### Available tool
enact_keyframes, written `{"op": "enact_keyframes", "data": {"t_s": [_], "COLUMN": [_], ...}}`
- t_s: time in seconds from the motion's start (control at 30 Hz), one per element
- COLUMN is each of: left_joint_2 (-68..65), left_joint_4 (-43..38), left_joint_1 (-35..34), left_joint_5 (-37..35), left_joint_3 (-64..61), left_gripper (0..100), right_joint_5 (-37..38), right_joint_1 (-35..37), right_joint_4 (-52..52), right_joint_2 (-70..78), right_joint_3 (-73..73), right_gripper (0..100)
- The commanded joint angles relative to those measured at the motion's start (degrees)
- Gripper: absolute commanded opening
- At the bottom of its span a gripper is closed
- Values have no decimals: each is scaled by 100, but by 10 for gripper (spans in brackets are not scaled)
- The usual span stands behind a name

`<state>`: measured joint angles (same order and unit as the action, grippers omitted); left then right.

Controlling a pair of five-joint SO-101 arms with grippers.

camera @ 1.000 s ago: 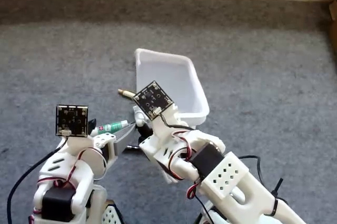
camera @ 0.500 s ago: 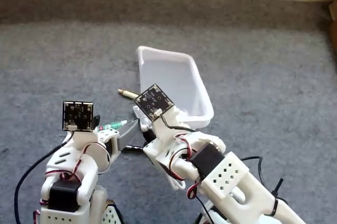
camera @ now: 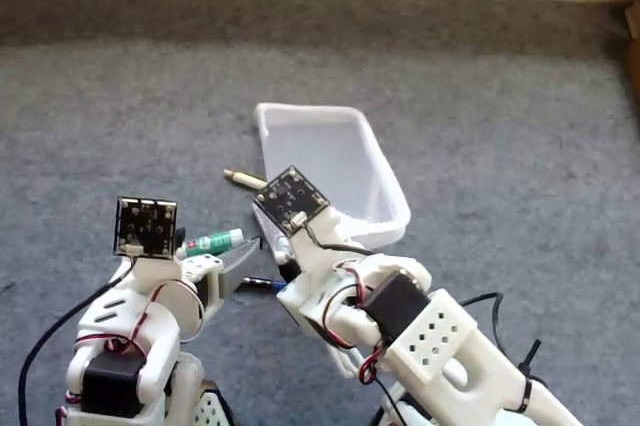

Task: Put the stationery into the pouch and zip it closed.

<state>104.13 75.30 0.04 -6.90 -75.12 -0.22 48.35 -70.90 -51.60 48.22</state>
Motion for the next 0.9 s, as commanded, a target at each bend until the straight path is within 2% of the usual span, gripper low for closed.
{"op": "enact_keyframes", "data": {"t_s": [0.0, 0.07, 0.2, 0.27, 0.37, 0.47, 0.63, 0.73, 0.87], "left_joint_2": [-13, -13, -13, -13, -13, -13, -13, -13, -13], "left_joint_4": [26, 26, 26, 26, 26, -97, -308, -299, -413], "left_joint_1": [-523, -857, -1314, -1481, -1560, -1569, -1578, -1648, -2070], "left_joint_5": [-211, -211, -492, -571, -571, -571, -571, -571, -756], "left_joint_3": [312, 303, 295, 295, 251, 66, -101, -101, -110], "left_gripper": [355, 355, 354, 354, 354, 354, 354, 354, 354], "right_joint_5": [-9, -9, -9, 70, 404, 431, 396, 387, 378], "right_joint_1": [48, -163, -813, -980, -989, -989, -971, -848, -374], "right_joint_4": [-101, -119, -127, -259, -567, -620, -13, 303, 637], "right_joint_2": [-154, -154, -154, -163, -180, -154, -13, 532, 1332], "right_joint_3": [-365, -233, 22, 92, 101, 101, 391, 523, 514], "right_gripper": [8, 38, 216, 259, 235, 178, 68, 53, 53]}}
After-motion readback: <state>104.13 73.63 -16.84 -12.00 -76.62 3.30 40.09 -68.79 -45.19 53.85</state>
